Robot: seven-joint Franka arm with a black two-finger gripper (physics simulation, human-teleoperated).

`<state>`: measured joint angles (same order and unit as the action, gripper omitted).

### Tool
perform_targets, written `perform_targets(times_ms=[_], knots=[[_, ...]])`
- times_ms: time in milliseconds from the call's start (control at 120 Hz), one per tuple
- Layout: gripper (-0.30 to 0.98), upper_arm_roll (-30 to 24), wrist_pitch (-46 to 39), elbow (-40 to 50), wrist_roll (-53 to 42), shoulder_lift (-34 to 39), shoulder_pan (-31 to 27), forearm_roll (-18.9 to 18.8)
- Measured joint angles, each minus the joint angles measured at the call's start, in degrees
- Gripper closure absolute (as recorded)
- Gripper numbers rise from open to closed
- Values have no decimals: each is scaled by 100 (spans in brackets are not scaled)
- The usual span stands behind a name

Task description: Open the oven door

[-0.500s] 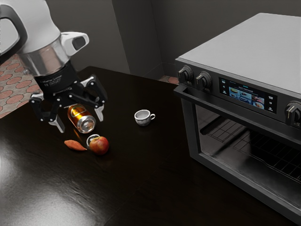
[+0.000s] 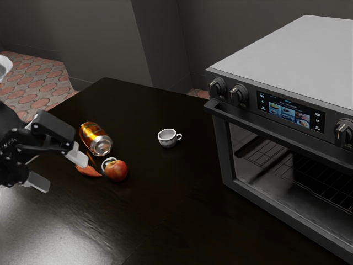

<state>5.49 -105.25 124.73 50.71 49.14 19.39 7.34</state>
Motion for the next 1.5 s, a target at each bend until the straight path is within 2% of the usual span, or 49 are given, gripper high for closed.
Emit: perform_targets(times_ms=[75, 167, 342, 558, 1033, 1300, 1500], knots=[[0, -177, -540, 73, 340, -220, 419, -112], [0, -341, -1150, 84, 732, -540, 648, -198], [0, -500, -2108, 33, 1462, -1010, 822, -228], [0, -747, -2756, -40, 2426, -1437, 760, -275], [0, -768, -3188, -612, 3640, -2496, 306, -275], [0, -767, -3196, -667, 3312, -2577, 165, -582], [0, -839, -3203, -664, 3696, -2582, 191, -275]])
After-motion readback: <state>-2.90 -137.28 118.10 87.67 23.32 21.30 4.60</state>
